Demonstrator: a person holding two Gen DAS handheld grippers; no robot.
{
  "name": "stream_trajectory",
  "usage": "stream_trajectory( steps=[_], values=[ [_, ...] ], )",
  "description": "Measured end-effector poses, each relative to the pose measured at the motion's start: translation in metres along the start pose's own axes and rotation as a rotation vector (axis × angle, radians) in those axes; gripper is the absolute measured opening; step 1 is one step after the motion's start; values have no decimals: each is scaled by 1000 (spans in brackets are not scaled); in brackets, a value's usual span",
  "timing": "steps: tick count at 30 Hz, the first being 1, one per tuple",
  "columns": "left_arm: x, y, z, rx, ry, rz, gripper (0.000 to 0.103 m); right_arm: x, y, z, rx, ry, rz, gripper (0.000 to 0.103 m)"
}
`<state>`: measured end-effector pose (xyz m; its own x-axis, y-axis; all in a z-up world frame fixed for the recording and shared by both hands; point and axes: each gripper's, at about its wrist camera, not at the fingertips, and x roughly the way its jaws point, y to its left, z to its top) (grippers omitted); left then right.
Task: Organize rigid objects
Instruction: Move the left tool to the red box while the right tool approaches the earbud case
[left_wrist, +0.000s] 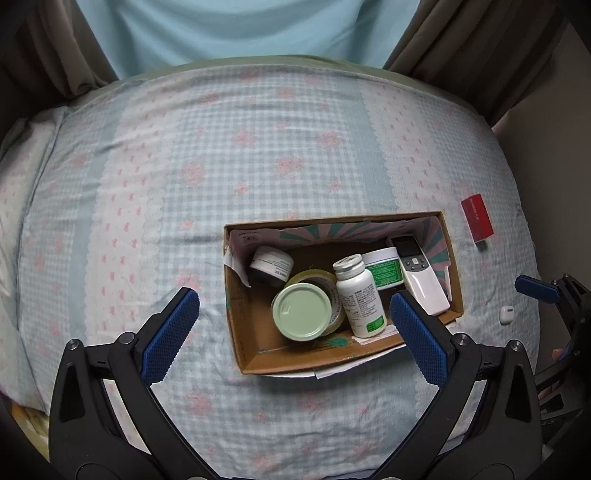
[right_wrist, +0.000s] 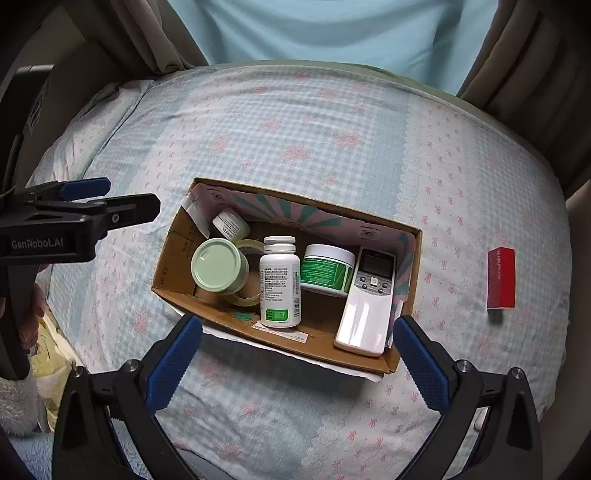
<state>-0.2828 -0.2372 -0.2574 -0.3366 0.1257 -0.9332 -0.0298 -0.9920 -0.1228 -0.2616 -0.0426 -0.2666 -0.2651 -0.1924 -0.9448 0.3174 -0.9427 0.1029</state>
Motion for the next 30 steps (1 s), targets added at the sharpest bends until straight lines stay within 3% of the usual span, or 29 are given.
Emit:
stream_trajectory(
  steps=[9, 14, 19, 30],
  values=[
    [-31, -67, -2, 47, -37, -55, 103, -71, -65, -51, 248, -93, -84, 103],
    [-39, -121, -2, 124, -69, -91, 103, -95, -108, -89, 357, -93, -196, 103],
    [-40, -173, 0, 174, -80, -125, 103, -113, -146, -123, 442, -98, -248, 103],
    [-1, -287, 22, 249, -27, -154, 103, -121, -227, -182, 579, -62, -298, 103]
  ],
)
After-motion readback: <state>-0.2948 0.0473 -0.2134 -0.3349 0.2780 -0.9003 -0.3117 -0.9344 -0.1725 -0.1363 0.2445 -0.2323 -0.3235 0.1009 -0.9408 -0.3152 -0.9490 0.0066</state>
